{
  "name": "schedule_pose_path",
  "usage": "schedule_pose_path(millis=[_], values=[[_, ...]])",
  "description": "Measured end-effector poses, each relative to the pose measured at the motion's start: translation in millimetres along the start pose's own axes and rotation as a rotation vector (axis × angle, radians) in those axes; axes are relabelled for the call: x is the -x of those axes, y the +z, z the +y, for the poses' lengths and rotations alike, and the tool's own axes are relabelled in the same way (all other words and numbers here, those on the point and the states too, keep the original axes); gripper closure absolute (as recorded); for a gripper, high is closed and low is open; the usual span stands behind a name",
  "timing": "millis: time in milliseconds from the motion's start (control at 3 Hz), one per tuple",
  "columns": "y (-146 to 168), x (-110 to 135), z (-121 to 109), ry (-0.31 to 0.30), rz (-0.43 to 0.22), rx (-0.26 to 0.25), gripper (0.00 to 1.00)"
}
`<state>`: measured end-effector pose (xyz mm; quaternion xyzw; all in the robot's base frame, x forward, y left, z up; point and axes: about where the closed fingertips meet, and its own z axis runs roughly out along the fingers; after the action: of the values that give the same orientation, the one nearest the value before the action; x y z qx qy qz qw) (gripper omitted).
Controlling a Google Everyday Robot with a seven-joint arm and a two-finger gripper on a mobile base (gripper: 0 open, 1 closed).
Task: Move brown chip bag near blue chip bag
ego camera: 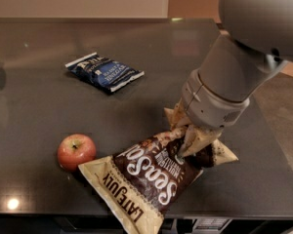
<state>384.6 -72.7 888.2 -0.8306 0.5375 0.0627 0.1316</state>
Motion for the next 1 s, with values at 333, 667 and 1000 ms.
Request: schedule_pose_path(millis=[333, 667, 1000], values=[[-25.8, -7.5, -21.9, -0.038, -0.012, -0.046, 1.00], [-54.1, -21.2, -55.4, -0.068, -0.048, -0.086, 1.00], [-72.3, -28.2, -93.9, -0.104, -0.090, -0.125, 1.00]])
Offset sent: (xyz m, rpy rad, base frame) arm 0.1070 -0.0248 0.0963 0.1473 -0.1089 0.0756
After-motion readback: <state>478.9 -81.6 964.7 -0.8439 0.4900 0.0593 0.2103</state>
